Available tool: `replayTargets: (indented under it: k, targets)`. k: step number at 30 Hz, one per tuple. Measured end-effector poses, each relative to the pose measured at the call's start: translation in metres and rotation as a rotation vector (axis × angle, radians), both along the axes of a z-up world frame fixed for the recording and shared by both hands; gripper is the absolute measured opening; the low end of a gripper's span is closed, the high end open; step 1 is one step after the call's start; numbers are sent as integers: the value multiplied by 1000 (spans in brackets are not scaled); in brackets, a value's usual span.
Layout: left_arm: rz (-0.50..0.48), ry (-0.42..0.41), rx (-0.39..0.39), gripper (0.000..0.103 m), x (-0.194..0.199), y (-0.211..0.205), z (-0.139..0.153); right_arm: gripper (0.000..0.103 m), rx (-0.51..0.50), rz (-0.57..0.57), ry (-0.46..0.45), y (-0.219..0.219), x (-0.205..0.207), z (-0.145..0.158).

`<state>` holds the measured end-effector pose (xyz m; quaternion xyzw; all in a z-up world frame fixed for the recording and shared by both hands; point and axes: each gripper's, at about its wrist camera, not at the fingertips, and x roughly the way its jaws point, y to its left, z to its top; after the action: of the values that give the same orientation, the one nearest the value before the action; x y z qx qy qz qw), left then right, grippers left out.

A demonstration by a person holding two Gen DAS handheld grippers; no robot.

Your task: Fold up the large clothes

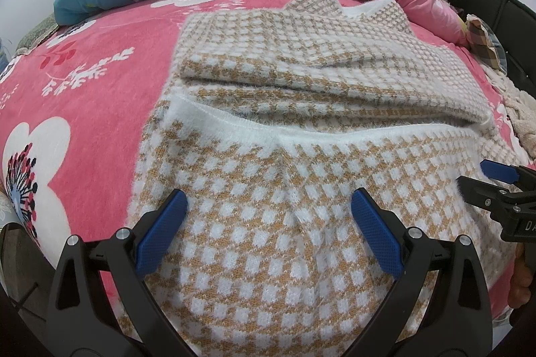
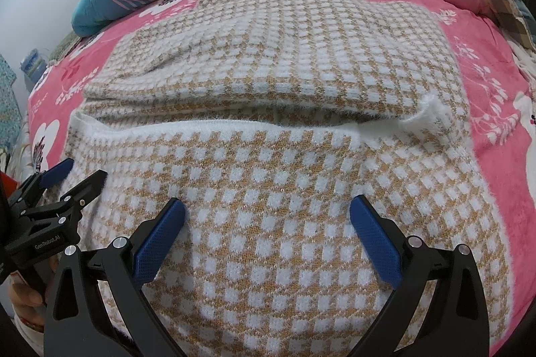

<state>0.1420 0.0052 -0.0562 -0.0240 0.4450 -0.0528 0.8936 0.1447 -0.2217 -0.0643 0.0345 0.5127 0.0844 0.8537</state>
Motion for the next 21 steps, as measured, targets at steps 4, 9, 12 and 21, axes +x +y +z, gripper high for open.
replayTargets:
  k: [4,9,12,21]
  targets:
    - [0,-1,0,95,0,0,0,96,0,0,-1,0,0,0]
    - [1,0,0,95,0,0,0,96,-1,0,0,0,0,0]
    - [1,0,1,95,-1,0,0,96,-1,-1,0,0,0,0]
    - [1,1,0,95,-1,1,0,96,55,-17,-15,-7,-1,5]
